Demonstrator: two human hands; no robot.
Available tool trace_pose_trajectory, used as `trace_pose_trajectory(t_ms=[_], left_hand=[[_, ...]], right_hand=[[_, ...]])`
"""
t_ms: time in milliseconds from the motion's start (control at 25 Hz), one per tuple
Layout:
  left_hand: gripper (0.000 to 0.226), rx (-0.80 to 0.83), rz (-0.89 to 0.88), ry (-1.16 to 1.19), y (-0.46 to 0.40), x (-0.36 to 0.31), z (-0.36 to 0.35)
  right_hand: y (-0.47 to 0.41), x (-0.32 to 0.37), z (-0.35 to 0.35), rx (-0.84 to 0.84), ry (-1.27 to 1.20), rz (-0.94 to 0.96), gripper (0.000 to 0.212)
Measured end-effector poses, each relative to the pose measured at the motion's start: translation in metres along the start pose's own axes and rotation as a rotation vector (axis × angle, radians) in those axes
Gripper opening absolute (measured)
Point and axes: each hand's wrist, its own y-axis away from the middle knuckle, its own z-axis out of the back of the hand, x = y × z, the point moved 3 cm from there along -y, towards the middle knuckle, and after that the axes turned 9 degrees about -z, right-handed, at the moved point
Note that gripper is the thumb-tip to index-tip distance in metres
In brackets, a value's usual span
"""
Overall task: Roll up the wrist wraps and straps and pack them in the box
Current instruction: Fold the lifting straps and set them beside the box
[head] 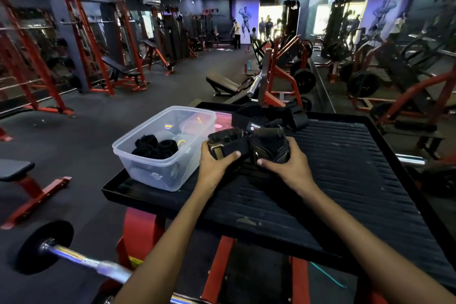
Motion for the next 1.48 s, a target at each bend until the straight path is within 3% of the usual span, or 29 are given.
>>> trace_pose_trajectory(t_ms=[200,440,640,840,960,1160,1320,1480], left_hand=[[0.056,-0.027,-0.152,0.019,-0.037,-0.056,0.043],[0.061,-0.073,-0.244,-0.063,-0.090,-0.073,0.136],[0.060,-0.004,-0.244,-0.150,-0.124,-0.053,0.192],[0.058,0.128,-0.177,-0.248,-0.139,-0.017,0.213],[0.062,0.160,-0.175,-0.236,-0.144,-0.009,0.210],[0.067,0.170,-0.177,-0.235,-0.147,-0.004,0.212],[0.065,0.180,-0.197,-0.230,-0.145,-0.003,0.212],[0.065,0.217,-0.205,-0.263,-0.143,-0.009,0.210]], right_hand=[[-0.017,0.063,-0.052,-0.002,-0.094,0.057,0.062],[-0.050,0.112,-0.138,0.043,-0.068,0.025,0.062],[-0.071,0.122,-0.198,0.011,0.215,-0.052,0.067],[-0.076,0.116,-0.233,0.076,0.569,0.009,0.081],[-0.081,0.107,-0.245,0.120,0.882,0.018,0.063],[-0.083,0.127,-0.247,0.241,1.047,-0.086,0.018],[-0.076,0.120,-0.252,0.229,1.170,-0.074,0.032],[-0.068,0.127,-0.255,0.280,1.361,-0.225,0.028]])
